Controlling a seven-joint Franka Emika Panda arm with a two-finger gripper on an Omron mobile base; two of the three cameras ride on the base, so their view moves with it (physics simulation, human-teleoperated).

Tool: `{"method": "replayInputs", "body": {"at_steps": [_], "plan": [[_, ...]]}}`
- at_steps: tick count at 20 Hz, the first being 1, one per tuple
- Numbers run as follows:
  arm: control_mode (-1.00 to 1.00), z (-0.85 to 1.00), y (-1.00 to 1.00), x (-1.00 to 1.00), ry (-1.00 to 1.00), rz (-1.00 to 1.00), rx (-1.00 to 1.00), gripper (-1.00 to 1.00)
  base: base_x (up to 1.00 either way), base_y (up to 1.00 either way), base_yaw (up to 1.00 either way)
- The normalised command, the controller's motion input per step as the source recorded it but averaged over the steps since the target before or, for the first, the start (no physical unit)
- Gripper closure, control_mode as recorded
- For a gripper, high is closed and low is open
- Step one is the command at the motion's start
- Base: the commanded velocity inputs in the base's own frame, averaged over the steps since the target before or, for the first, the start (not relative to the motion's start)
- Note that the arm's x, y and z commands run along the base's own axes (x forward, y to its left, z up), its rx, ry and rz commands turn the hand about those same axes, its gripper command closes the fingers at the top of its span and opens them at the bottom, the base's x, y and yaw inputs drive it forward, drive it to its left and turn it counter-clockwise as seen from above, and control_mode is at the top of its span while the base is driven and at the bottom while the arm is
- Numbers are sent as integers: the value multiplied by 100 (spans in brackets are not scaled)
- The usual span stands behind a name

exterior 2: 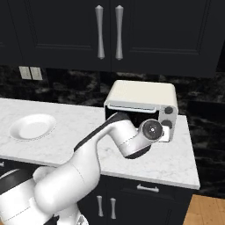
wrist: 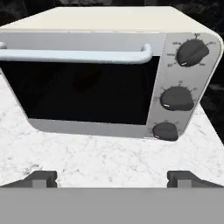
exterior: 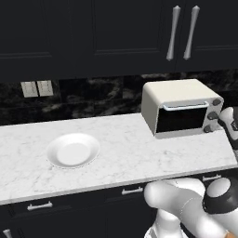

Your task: Pick up the kebab skewer and baguette bread, and place them inside the toaster oven. Close the toaster oven door and start by setting the timer.

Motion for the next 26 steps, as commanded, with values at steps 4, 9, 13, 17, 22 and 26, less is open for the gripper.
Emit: {"method": "replayInputs", "body": {"at_steps": [4, 9, 13, 17, 22, 26], "plan": [[-100, 0, -33, 0, -29, 21, -29, -100, 0, 0, 0], [-100, 0, -12, 2, -33, 17, -38, -100, 0, 0, 0], [-100, 0, -2, 1, -43, 11, -41, -100, 0, 0, 0], [-100, 0, -21, -2, -42, 11, -36, -100, 0, 0, 0], [-100, 2, -14, 0, -27, 9, -31, -100, 0, 0, 0], [-100, 9, -28, 1, -5, 17, -26, -100, 0, 0, 0]]}}
